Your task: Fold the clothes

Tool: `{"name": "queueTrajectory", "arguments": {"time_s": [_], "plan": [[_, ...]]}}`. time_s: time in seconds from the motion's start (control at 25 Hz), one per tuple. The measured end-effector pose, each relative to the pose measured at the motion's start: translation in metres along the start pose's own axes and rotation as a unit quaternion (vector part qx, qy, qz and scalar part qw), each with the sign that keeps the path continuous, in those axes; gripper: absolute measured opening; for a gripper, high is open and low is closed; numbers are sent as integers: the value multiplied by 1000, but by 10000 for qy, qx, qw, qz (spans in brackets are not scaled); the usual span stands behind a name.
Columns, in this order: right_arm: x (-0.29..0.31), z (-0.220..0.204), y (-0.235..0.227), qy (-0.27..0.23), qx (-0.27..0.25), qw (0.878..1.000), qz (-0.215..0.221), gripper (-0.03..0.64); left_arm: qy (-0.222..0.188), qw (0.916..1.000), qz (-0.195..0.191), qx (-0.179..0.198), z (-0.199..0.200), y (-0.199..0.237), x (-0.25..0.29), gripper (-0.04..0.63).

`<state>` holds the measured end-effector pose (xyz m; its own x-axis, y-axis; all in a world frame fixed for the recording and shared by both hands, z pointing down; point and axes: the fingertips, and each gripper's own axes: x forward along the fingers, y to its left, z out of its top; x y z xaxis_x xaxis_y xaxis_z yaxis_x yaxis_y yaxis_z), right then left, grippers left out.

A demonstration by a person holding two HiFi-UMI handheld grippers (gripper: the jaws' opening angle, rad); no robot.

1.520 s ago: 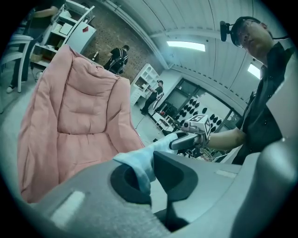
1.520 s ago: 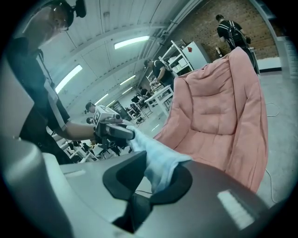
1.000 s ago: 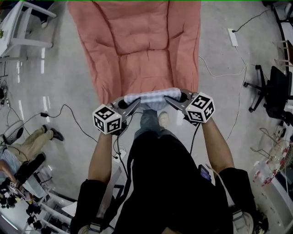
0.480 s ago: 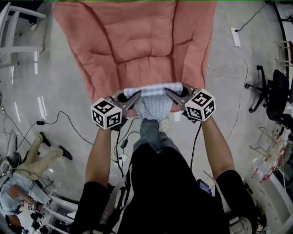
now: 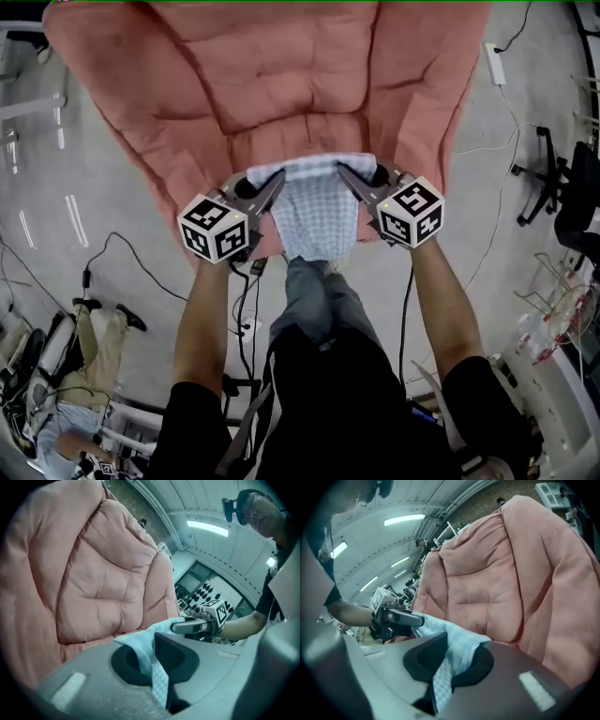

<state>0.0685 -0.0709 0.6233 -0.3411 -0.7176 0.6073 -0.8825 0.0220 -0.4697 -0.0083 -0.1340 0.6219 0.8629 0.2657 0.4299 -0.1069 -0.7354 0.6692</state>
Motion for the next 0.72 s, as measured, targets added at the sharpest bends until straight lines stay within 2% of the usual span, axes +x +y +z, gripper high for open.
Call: {"name": "queueTrajectory", "arguments": {"time_s": [0.16, 0.4, 0.72], "plan": [[19, -19, -15, -86, 173, 9997, -121, 34, -94, 9998, 62, -163, -18, 25, 15, 20], [27, -55, -16, 98, 192, 9998, 35, 34, 52, 9998, -90, -170, -52, 32, 22, 20], [-2, -100, 25, 394, 65, 9984, 406, 35, 191, 9991, -286, -253, -99, -9, -3, 28]]}}
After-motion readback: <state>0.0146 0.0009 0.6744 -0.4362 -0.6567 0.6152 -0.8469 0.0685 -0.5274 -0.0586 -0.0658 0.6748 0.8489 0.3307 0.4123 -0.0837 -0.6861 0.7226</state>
